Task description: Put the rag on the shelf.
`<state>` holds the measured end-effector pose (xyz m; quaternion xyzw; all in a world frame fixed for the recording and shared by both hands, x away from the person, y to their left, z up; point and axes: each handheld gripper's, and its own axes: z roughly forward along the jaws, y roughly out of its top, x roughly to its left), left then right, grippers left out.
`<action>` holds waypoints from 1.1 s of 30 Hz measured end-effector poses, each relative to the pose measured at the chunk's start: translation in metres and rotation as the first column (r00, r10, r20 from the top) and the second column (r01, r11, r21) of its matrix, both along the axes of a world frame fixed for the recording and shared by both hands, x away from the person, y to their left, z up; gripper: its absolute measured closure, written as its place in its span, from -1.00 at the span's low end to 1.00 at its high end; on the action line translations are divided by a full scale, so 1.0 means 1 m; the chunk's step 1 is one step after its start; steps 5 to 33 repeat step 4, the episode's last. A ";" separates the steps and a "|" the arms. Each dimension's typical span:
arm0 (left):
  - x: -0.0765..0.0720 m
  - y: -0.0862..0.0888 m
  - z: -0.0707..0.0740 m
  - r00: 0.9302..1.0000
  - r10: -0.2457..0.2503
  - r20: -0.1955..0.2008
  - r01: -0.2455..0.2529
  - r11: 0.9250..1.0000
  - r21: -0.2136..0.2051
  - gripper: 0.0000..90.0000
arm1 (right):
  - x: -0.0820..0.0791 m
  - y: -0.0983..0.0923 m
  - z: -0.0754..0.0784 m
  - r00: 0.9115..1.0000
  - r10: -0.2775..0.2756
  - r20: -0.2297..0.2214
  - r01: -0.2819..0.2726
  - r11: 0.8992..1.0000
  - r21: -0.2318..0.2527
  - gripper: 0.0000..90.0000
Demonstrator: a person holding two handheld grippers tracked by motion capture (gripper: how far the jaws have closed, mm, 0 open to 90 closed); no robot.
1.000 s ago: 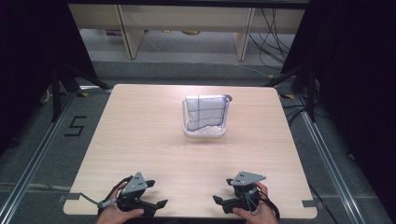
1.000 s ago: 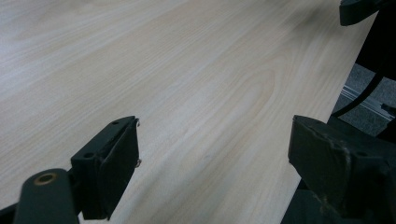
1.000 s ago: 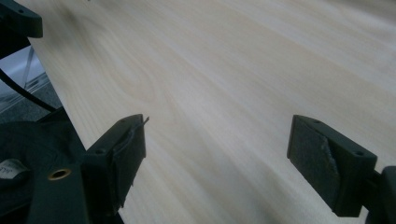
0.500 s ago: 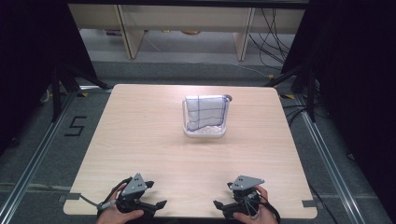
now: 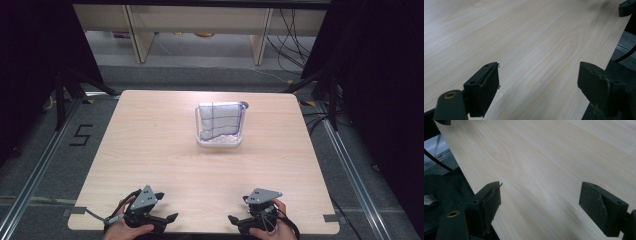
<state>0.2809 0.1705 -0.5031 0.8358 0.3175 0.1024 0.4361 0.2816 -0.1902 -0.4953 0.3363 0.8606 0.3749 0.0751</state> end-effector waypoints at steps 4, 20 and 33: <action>0.000 0.000 0.000 1.000 0.006 0.003 -0.006 1.000 -0.004 -0.62 | 0.000 0.000 0.000 1.000 0.007 0.014 -0.006 1.000 -0.004 -0.58; 0.000 0.000 0.000 1.000 0.006 0.003 -0.006 1.000 -0.004 -0.62 | 0.000 0.000 0.000 1.000 0.007 0.014 -0.006 1.000 -0.004 -0.58; 0.000 0.000 0.000 1.000 0.006 0.003 -0.006 1.000 -0.004 -0.62 | 0.000 0.000 0.000 1.000 0.007 0.014 -0.006 1.000 -0.004 -0.58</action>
